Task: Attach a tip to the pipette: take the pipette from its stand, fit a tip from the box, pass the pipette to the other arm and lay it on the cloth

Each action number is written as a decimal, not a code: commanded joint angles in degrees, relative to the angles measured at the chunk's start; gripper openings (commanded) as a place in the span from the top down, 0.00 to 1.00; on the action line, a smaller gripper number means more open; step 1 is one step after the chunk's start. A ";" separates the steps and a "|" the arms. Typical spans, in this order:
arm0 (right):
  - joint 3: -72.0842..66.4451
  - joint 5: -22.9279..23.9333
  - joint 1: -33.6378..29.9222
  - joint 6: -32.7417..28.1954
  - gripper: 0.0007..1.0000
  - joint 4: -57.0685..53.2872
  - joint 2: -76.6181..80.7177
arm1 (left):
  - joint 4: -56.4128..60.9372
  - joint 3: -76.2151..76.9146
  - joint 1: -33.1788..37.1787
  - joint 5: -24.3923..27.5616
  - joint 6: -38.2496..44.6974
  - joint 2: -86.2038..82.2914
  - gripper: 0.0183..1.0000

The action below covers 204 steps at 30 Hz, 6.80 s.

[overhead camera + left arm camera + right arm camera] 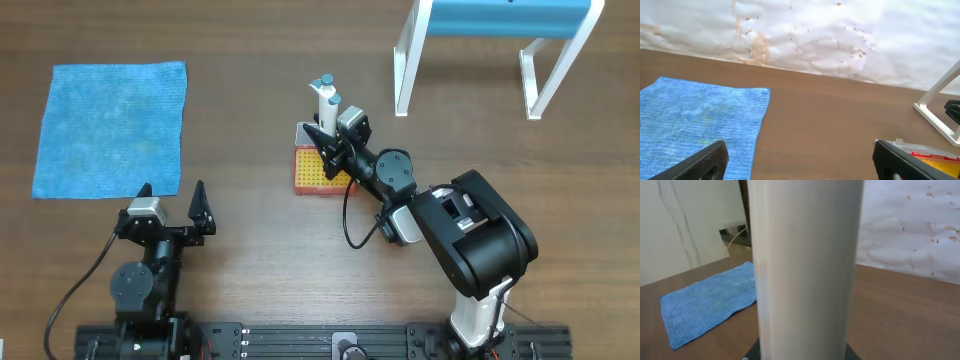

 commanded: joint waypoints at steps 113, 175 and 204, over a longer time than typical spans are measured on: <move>1.22 -1.86 -0.07 -1.66 0.93 0.37 -2.03 | -0.11 -0.20 0.28 0.68 0.90 -0.28 0.06; -0.39 -3.34 -0.04 -1.88 0.93 -0.48 -2.82 | -0.11 -0.20 0.28 0.68 0.90 -0.28 0.06; -0.37 -1.62 0.94 -1.86 0.93 0.33 -1.75 | -0.11 -0.20 0.28 0.68 0.90 -0.28 0.06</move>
